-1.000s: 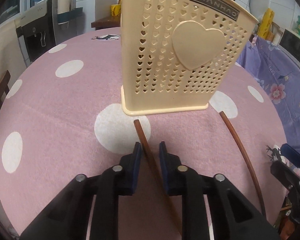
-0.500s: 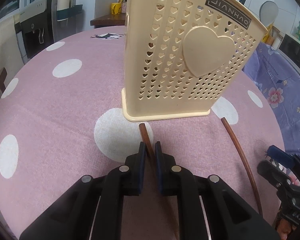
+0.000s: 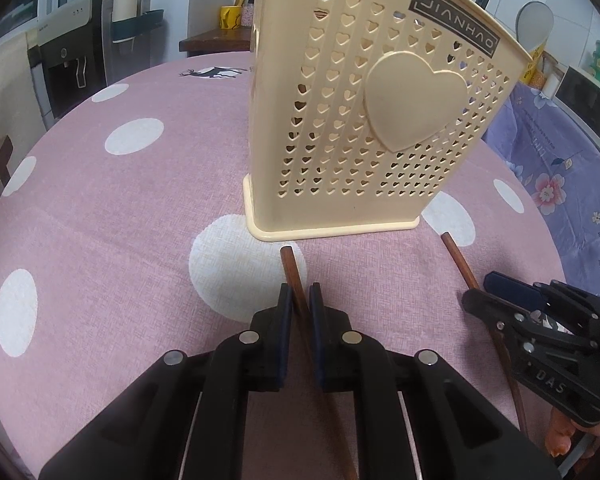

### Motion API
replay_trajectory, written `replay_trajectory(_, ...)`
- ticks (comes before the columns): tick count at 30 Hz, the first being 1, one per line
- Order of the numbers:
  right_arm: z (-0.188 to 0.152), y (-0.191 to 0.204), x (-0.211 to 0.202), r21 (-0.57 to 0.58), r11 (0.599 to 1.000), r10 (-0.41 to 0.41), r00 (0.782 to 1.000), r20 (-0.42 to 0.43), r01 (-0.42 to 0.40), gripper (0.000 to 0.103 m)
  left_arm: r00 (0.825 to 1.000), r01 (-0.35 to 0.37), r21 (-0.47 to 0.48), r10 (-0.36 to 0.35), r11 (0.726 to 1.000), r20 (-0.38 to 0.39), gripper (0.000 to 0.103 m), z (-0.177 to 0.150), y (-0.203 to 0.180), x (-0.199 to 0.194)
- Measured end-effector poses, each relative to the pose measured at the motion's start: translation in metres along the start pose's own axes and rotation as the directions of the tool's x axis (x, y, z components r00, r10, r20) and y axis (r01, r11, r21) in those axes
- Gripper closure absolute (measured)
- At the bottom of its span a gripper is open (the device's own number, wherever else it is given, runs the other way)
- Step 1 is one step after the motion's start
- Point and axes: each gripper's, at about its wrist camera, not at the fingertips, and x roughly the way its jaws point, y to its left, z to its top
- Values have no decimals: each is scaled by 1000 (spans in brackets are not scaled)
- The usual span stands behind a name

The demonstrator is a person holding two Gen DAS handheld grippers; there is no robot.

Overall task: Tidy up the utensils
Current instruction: 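Grasp a brown chopstick with the left gripper while the right gripper grasps another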

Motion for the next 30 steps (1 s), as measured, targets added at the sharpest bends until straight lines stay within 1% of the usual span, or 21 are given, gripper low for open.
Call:
replay_trajectory(3, 4, 1, 5, -12, 1000, -7, 1000, 3, 7, 69, 1000, -2, 1, 2, 1000, 1, 93, 0, 0, 0)
replay_trajectory(8, 10, 9, 13, -58, 997, -44, 999, 15, 45, 71, 1000, -3, 5, 3, 1000, 2, 93, 0, -1, 1)
replay_trajectory(11, 13, 11, 15, -64, 997, -42, 999, 16, 42, 73, 1000, -4, 6, 4, 1000, 2, 93, 0, -1, 1)
replay_trajectory(14, 15, 14, 16, -75, 996, -37, 999, 13, 38, 79, 1000, -9, 10, 9, 1000, 0, 93, 1, -2, 1)
replay_trajectory(16, 15, 16, 16, -86, 996, -32, 999, 11, 33, 85, 1000, -11, 11, 11, 1000, -2, 93, 2, -3, 1)
replay_trajectory(22, 16, 18, 17, -100, 995, -22, 1000, 12, 23, 95, 1000, -11, 10, 11, 1000, -4, 93, 3, -4, 1)
replay_trajectory(30, 13, 22, 15, -102, 995, -21, 1000, 11, 22, 95, 1000, -15, 10, 15, 1000, -1, 94, 3, -4, 2)
